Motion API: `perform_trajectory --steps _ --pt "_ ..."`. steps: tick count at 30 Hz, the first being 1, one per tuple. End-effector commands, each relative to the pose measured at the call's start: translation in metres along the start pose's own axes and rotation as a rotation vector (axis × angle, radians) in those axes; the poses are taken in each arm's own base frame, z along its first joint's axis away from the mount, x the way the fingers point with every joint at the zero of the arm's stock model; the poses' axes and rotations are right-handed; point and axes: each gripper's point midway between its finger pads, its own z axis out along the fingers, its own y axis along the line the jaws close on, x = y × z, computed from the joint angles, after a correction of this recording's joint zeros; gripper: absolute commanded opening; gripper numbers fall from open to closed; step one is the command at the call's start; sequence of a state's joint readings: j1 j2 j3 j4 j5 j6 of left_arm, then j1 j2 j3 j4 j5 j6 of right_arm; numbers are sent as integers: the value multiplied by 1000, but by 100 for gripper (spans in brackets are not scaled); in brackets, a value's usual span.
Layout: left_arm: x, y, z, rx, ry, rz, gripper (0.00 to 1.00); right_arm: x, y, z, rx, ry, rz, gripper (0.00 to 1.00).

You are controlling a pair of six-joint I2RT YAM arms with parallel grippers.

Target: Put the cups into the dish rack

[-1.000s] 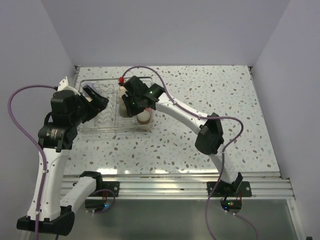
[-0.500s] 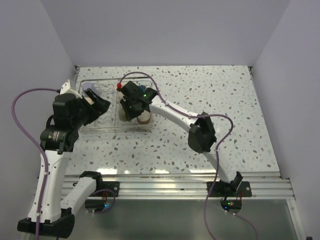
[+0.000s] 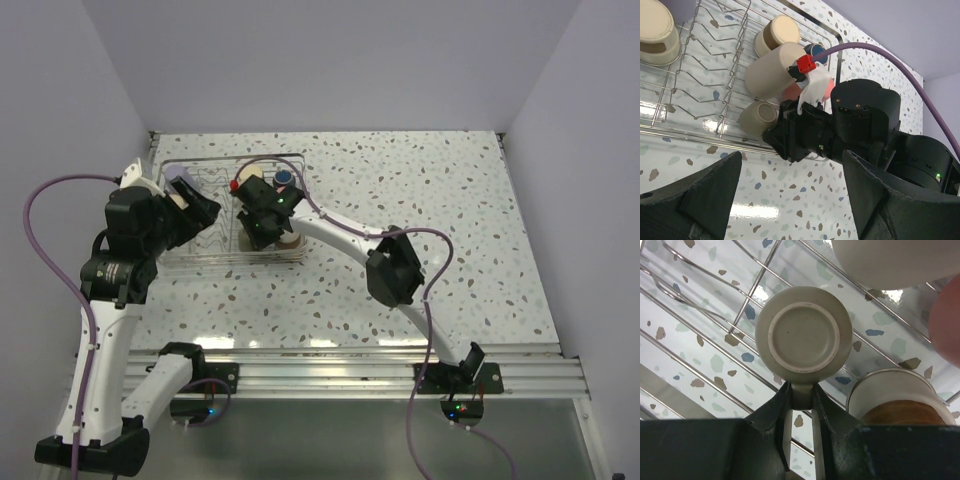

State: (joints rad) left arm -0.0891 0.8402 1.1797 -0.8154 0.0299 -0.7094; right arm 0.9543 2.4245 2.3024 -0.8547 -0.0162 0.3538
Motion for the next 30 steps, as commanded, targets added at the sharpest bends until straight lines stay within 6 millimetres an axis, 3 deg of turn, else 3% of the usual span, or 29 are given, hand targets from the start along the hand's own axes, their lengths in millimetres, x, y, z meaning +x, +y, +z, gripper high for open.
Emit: perform_trajectory --steps 1,7,11,12,15,16,19,23,30 --pt "-10 -5 0 31 -42 41 84 -16 13 -6 -17 -62 -31 0" --pt "-11 -5 0 31 -48 50 85 -3 14 9 -8 -11 -29 0" --pt "-14 -5 -2 28 -60 55 85 0 19 7 -10 -4 -46 1" --pt "-14 -4 -2 26 -61 56 85 0 20 6 -8 -4 -50 5" --pt "-15 -5 -2 28 -64 56 85 3 23 1 -12 -3 -66 29" --pt "-14 -5 -2 28 -62 55 85 3 23 1 -12 -2 -67 41" --pt "-14 -6 0 34 -61 55 85 4 21 -1 4 -3 -73 60" --pt "-16 -8 0 40 -68 53 85 7 22 -5 10 0 -84 68" --pt "-17 -10 2 50 -68 45 85 3 26 -16 4 -19 -90 69"
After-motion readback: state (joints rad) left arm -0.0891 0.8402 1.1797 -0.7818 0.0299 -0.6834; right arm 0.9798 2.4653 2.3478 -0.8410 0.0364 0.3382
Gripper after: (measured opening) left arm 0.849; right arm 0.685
